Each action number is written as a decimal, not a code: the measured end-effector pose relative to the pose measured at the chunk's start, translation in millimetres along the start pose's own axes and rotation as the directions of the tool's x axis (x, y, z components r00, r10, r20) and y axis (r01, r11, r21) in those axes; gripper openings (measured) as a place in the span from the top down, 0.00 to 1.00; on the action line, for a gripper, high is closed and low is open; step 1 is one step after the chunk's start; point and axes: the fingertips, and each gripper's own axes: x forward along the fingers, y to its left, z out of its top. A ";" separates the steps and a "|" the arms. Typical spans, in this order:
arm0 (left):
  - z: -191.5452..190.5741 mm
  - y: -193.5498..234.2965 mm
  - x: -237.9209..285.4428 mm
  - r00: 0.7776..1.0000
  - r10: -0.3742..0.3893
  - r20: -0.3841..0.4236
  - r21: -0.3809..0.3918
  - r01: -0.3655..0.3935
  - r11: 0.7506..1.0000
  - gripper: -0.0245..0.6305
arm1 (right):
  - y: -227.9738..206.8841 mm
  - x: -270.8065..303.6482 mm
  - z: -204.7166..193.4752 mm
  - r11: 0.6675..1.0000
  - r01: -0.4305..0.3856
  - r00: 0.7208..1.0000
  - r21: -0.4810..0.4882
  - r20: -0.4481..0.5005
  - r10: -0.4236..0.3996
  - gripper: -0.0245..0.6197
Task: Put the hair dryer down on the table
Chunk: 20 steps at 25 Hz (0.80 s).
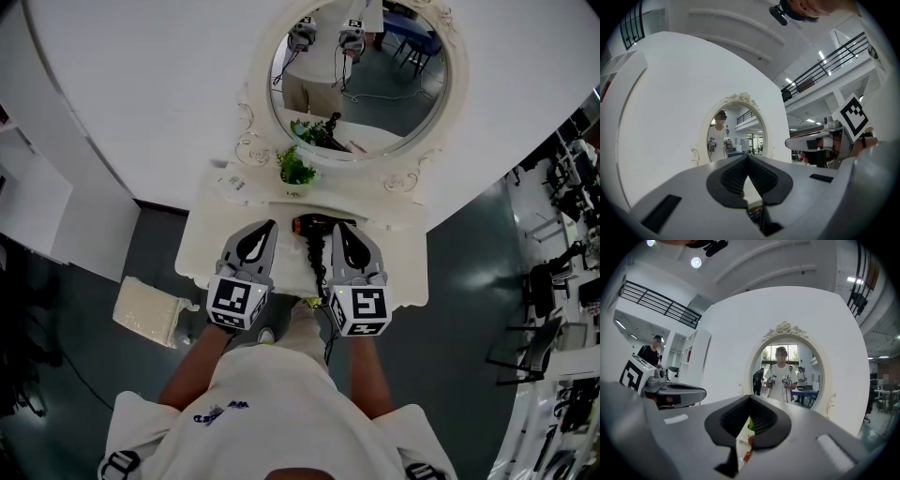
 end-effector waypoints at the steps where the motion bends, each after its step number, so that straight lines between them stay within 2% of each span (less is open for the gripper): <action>1: -0.1 -0.3 0.1 1.000 0.000 0.001 0.000 0.000 1.000 0.95 | -0.1 -0.1 -0.1 1.000 0.000 1.000 -0.001 -0.001 0.000 0.95; 20: -8.6 4.7 -1.3 1.000 0.007 -0.008 -0.010 -0.007 1.000 0.95 | 4.0 1.7 -4.2 1.000 0.000 1.000 -0.022 -0.018 -0.001 0.95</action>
